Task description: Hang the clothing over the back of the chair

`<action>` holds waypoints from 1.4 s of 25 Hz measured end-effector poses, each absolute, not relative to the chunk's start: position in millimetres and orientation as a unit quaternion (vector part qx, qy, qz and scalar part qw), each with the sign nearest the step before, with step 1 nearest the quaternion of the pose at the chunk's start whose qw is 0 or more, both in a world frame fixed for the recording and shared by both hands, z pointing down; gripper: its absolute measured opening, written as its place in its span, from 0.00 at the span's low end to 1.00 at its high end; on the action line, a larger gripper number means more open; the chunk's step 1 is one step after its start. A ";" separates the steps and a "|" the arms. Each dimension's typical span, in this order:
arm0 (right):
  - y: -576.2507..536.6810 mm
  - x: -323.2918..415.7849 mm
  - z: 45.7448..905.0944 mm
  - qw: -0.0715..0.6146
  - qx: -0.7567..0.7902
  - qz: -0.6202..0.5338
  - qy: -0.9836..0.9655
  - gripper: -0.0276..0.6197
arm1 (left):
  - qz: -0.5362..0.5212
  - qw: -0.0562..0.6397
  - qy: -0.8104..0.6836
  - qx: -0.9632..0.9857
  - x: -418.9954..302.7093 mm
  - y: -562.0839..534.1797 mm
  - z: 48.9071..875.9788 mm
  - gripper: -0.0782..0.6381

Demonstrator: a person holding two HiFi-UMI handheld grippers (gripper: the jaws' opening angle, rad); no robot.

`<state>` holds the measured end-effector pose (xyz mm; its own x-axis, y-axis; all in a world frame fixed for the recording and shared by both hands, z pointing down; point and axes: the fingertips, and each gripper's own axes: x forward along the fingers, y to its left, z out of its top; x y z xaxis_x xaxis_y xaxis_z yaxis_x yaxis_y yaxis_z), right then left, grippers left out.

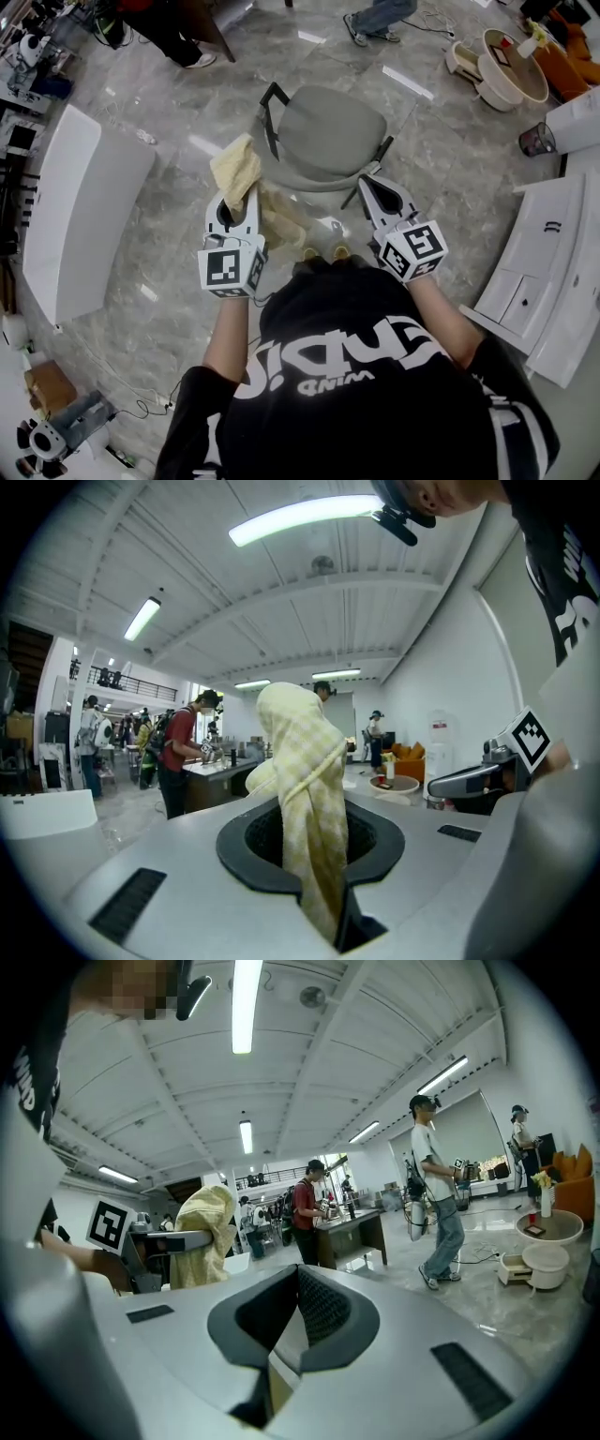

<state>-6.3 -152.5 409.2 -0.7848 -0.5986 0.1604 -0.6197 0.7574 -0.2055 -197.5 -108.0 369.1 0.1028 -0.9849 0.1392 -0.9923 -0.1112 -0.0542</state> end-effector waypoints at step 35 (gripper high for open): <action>-214.2 -9.1 437.8 0.061 0.372 0.165 -0.911 0.06 | 0.140 0.115 -0.567 0.803 -185.6 -291.4 493.0 0.21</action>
<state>-9.1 -214.2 437.8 -0.7150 -0.6586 0.2345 -0.6990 0.6684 -0.2542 -185.6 -291.4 493.0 0.3176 -0.8788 0.3561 -0.9435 -0.3304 0.0261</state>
